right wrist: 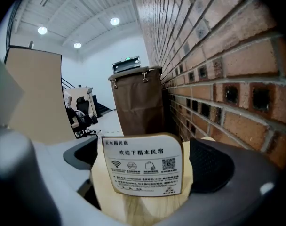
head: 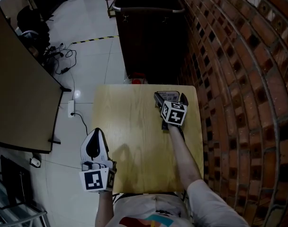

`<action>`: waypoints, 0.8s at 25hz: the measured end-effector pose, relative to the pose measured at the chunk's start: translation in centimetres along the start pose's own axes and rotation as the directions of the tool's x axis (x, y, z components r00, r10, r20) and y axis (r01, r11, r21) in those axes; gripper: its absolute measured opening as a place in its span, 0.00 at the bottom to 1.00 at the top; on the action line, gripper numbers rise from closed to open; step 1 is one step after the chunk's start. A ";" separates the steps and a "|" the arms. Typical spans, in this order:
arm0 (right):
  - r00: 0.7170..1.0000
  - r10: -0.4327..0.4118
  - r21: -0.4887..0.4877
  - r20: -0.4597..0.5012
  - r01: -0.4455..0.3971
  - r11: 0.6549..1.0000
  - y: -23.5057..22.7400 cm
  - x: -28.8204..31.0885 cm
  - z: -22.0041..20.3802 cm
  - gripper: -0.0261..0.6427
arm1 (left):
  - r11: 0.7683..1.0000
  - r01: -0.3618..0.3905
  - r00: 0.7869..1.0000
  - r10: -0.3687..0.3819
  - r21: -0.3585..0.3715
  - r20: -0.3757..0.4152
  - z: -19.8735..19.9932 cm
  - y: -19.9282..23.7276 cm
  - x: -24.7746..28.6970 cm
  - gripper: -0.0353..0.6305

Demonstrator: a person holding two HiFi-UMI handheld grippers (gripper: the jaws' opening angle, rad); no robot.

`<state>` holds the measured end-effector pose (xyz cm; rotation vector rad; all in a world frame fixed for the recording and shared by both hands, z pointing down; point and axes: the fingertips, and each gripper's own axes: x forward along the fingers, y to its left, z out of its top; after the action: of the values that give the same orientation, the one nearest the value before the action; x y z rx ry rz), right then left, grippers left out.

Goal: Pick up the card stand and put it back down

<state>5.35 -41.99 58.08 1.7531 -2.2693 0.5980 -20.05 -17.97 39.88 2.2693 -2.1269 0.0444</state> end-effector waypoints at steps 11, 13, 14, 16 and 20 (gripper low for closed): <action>0.961 0.027 0.075 0.276 -0.049 0.996 0.1 -12.1 8.7 0.61 | 0.999 0.035 0.998 -0.034 -0.002 0.054 1.8 -1.1 -2.2 0.05; 0.942 0.071 0.102 0.329 -0.110 0.989 0.4 -15.4 9.9 0.16 | 0.999 0.044 0.997 -0.044 -0.004 0.063 1.9 -1.4 -2.6 0.04; 0.928 0.101 0.110 0.359 -0.149 0.983 0.8 -17.0 10.4 0.05 | 0.999 0.050 0.997 -0.049 -0.009 0.068 1.9 -1.6 -2.8 0.05; 0.899 0.179 0.096 0.400 -0.236 0.967 2.1 -20.7 10.7 0.03 | 0.998 0.063 0.995 -0.061 -0.017 0.078 2.3 -2.3 -3.3 0.05; 0.885 0.280 -0.004 0.372 -0.300 0.954 5.5 -28.3 7.7 0.03 | 0.995 0.099 0.988 -0.096 -0.011 0.123 3.9 -3.7 -4.0 0.04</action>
<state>8.25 -19.46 38.68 1.6765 -2.8339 0.4067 -16.58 -13.88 35.84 2.4221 -2.0582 -0.1177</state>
